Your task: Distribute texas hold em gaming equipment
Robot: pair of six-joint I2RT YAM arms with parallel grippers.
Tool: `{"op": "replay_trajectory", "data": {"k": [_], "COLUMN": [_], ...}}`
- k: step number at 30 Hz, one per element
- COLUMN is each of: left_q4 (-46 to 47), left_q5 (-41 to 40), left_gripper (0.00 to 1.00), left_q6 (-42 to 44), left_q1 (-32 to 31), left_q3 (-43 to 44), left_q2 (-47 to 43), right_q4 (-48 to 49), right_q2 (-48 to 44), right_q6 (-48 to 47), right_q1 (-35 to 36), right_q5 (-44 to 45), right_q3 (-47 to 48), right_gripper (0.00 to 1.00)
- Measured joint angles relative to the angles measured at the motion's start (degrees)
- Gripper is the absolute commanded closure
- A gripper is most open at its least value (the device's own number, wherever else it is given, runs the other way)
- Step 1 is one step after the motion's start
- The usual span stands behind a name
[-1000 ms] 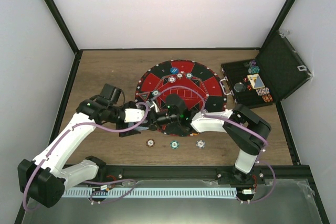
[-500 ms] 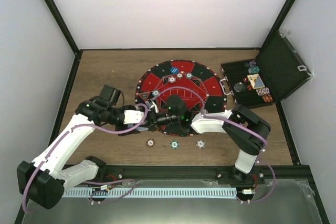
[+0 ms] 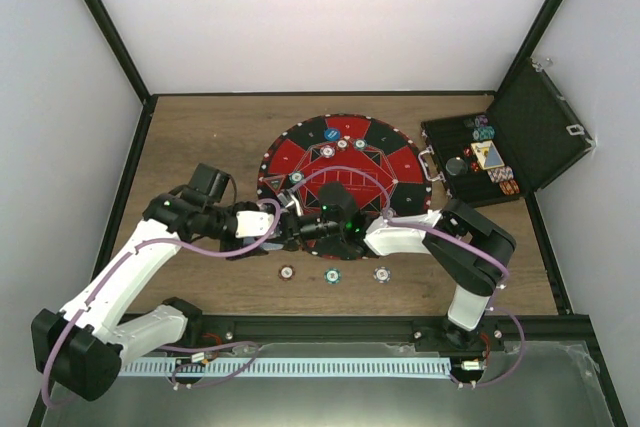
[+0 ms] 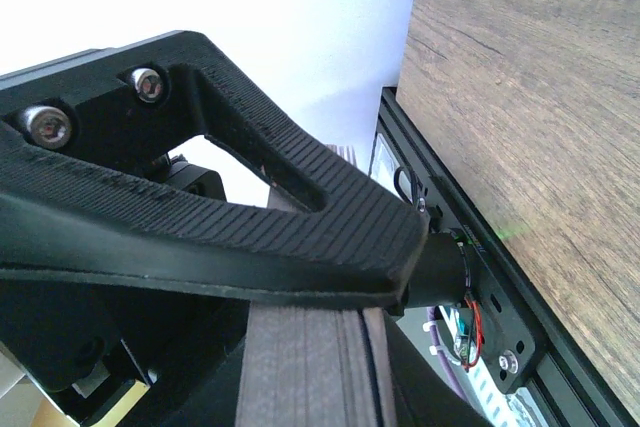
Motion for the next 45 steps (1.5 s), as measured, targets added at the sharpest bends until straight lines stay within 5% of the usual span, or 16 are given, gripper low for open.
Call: {"op": "replay_trajectory", "data": {"k": [5, 15, 41, 45], "left_q4": [0.52, -0.42, 0.07, 0.07], "left_q5": [-0.04, -2.05, -3.56, -3.37], "left_gripper": [0.95, 0.96, 0.96, 0.87], "left_q6": [-0.2, 0.11, -0.13, -0.33], "left_q1": [-0.11, -0.26, -0.09, 0.02], "left_q3": [-0.52, -0.63, -2.05, -2.45], "left_q2": [-0.52, -0.74, -1.33, -1.81], "right_q4": [-0.15, -4.07, -4.81, -4.74], "right_q2": [0.0, -0.11, -0.66, -0.66], "right_q6": [-0.26, -3.23, -4.11, -3.98], "right_q1": [0.02, -0.42, 0.66, 0.66], "right_q5": [0.04, -0.33, -0.87, -0.87], "right_q3": [-0.15, -0.11, 0.13, 0.15], "right_gripper": [0.75, 0.48, 0.45, 0.53]}}
